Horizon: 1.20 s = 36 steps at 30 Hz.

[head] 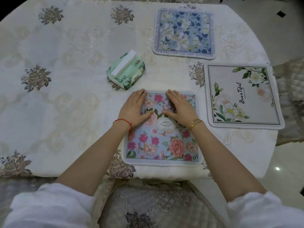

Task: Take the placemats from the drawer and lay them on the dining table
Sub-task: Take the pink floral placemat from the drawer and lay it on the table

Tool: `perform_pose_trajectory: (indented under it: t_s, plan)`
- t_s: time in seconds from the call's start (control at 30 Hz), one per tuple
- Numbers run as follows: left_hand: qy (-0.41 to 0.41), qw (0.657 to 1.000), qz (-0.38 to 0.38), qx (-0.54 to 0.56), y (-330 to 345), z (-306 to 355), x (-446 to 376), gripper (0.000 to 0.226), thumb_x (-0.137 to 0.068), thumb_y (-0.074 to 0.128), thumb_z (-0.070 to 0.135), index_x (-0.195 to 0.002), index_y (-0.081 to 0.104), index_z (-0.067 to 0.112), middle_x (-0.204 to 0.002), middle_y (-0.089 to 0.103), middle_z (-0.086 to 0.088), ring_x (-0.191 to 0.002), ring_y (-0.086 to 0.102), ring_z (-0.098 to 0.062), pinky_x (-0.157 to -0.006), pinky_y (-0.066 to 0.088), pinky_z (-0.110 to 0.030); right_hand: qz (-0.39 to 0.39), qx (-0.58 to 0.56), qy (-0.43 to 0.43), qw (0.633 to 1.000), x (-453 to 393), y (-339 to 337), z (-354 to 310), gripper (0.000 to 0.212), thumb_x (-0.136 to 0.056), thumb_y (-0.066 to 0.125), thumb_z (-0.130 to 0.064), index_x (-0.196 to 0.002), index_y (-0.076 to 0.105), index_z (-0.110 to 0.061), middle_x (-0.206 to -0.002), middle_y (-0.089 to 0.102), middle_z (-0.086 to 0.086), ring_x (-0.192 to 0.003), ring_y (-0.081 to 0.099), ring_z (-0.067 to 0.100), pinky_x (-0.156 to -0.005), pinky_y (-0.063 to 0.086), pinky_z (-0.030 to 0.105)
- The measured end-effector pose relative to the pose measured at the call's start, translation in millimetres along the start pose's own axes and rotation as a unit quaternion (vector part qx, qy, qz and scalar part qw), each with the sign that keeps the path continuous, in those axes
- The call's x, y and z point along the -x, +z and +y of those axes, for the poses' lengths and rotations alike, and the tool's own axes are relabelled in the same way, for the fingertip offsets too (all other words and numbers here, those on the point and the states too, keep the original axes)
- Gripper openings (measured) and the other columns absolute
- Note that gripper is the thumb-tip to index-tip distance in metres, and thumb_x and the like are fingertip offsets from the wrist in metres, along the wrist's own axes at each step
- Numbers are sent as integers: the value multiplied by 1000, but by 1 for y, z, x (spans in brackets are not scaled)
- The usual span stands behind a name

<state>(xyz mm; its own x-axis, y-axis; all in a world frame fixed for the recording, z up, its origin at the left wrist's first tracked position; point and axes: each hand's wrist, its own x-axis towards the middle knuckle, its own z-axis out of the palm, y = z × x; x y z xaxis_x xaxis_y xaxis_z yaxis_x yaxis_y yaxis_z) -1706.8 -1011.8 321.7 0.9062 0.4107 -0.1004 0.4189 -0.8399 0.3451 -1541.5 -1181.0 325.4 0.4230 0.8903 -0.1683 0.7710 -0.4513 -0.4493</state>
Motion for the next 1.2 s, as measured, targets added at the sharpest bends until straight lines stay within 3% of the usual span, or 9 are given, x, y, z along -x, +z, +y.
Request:
perform_pose_trajectory:
  t_s: [0.23,0.33,0.5,0.6,0.73,1.0,1.1,1.2]
  plan:
    - [-63,998,-8,-10,-10,-22,13,94,-85,48,65,-152,12,9,-160,11,-6,-147,11,-20,-120,9,-32,21,6,79,997,27,-20,37,95,-82,58,-63,-154,17,-16,-162,14,0,-149,9,16,-121,7,32]
    - [-50,999,-10,0,-17,-20,29,91,-88,50,59,-152,9,9,-161,7,-7,-148,5,-20,-119,2,-29,63,-6,117,991,34,-21,31,91,-83,62,-59,-152,24,-14,-161,20,2,-149,12,17,-120,12,32]
    - [30,999,-37,7,-4,10,60,85,-91,40,61,-153,5,14,-161,-2,-3,-148,-6,-15,-121,1,-33,42,-19,42,998,56,9,-13,74,-93,51,-52,-154,20,-24,-162,12,-6,-149,3,12,-119,10,35]
    - [23,998,-57,10,8,26,71,84,-92,40,60,-153,6,14,-161,0,-2,-148,-4,-16,-120,-1,-29,15,-30,7,999,64,29,-29,71,-96,49,-50,-154,20,-22,-161,15,-5,-149,2,11,-122,10,38]
    - [2,999,-45,18,9,23,79,82,-93,43,57,-153,7,14,-161,4,-3,-148,1,-16,-119,-2,-27,25,-36,32,999,79,28,-19,74,-93,49,-55,-154,18,-26,-161,13,-10,-146,2,4,-119,5,30]
    - [-55,997,-52,13,1,-4,117,81,-95,42,52,-153,1,13,-161,-3,-4,-147,-6,-15,-119,-2,-29,40,-42,127,990,126,1,11,78,-93,47,-53,-154,16,-18,-162,12,-2,-148,3,9,-122,8,34]
    - [-34,998,-43,33,0,9,129,83,-94,46,53,-152,-1,18,-160,-6,1,-146,-12,-11,-120,-3,-29,48,-37,90,994,140,10,-11,74,-95,45,-52,-155,12,-22,-162,6,-6,-148,-3,8,-122,9,37]
    - [-1,998,-51,47,5,32,141,82,-95,40,57,-153,-4,20,-159,-12,6,-146,-15,-8,-119,-3,-28,1,-30,49,998,154,31,-38,71,-97,41,-55,-155,11,-26,-161,-1,-10,-148,-10,6,-120,2,35]
